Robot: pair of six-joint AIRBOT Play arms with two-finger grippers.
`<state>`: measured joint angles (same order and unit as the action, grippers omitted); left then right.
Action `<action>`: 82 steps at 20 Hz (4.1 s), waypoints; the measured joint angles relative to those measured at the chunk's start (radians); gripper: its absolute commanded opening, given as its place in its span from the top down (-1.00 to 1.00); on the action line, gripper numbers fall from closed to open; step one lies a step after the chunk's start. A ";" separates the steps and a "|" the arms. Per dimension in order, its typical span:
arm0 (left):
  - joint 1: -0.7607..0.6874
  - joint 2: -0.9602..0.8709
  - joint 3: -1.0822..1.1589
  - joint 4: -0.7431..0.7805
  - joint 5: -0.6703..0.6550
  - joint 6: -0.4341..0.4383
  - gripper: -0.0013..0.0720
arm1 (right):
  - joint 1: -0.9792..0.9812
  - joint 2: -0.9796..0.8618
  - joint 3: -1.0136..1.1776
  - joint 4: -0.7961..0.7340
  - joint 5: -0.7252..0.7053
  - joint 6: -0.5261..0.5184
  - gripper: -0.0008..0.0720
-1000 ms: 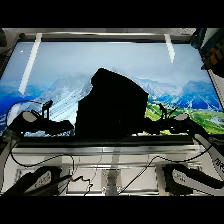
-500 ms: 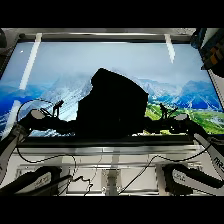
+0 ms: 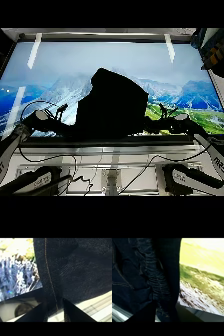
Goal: Fold the clothes and pants, and hang the long-sleeved shirts on hangers.
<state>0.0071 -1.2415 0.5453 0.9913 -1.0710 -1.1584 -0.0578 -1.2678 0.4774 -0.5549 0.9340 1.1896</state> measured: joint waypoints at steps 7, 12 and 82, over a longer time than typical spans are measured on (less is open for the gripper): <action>0.001 0.021 0.077 -0.077 -0.029 0.114 0.93 | 0.000 0.002 0.050 0.072 0.127 -0.145 0.86; 0.029 0.129 0.349 -0.102 -0.105 0.145 0.93 | 0.000 0.069 0.266 0.098 0.280 -0.192 0.87; -0.439 -0.114 0.469 -0.618 0.328 0.038 -0.60 | -0.700 0.175 0.607 -0.849 0.312 -0.023 0.87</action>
<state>-0.4320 -1.3560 1.0142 0.3737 -0.7429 -1.1206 -0.7582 -1.0927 1.0840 -1.4036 1.2457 1.1667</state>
